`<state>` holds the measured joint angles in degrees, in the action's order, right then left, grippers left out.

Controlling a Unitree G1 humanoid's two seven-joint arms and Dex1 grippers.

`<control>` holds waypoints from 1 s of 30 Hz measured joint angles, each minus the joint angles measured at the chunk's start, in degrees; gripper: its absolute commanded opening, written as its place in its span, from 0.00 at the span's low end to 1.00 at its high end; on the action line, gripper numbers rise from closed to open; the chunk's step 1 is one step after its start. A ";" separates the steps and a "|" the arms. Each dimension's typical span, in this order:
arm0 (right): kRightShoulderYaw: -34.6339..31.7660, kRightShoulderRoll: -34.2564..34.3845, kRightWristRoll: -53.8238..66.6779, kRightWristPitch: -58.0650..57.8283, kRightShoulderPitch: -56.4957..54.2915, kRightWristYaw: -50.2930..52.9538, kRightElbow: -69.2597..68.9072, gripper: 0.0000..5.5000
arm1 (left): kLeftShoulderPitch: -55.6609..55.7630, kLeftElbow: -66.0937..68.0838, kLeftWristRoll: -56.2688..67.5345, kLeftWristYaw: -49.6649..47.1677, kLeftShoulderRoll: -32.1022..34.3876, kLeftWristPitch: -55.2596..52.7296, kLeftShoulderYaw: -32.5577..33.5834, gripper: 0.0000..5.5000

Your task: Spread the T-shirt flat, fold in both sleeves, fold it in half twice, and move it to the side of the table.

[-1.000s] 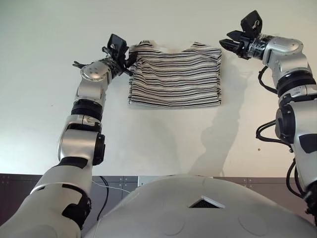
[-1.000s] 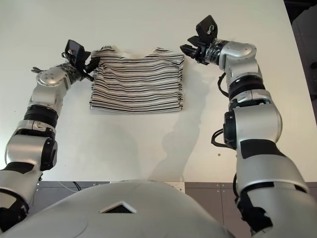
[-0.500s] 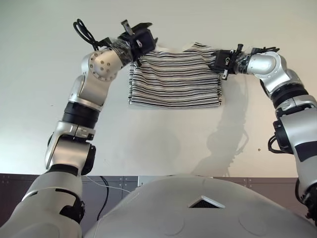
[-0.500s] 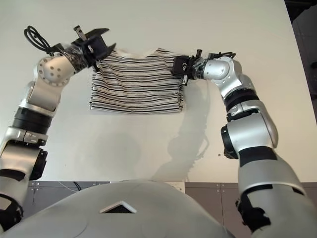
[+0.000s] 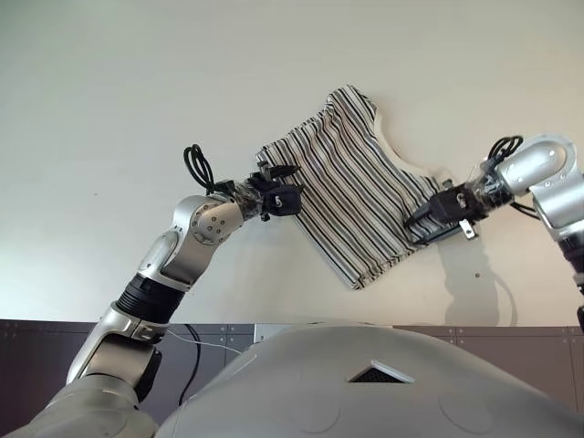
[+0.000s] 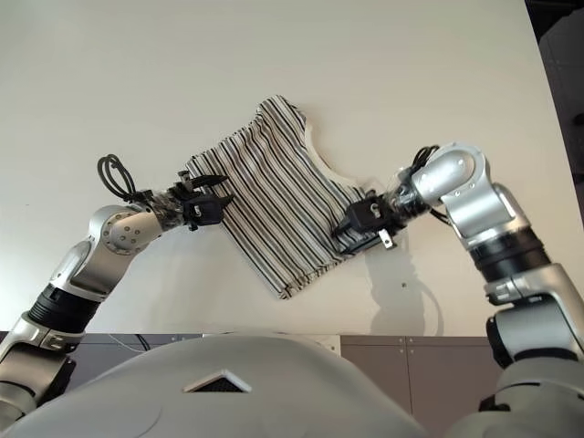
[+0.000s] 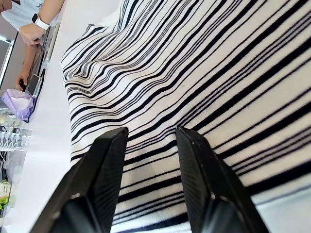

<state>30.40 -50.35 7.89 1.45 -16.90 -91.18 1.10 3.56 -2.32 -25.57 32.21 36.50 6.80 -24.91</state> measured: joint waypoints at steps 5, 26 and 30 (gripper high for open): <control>-0.05 4.40 3.37 -12.10 4.11 5.76 -11.99 0.33 | 10.19 17.44 -1.58 -1.83 2.95 13.16 -1.19 0.33; -34.80 0.65 11.35 -15.57 25.77 23.33 -19.54 0.33 | -16.80 -5.66 21.90 -0.31 25.09 34.60 5.56 0.53; -35.96 0.79 11.25 -15.28 27.96 26.20 -21.16 0.33 | -27.88 -9.44 16.11 0.57 28.09 34.29 8.13 0.53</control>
<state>-5.56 -49.56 19.14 -13.83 11.06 -64.99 -20.06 -24.32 -11.76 -9.47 32.78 64.59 41.09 -16.79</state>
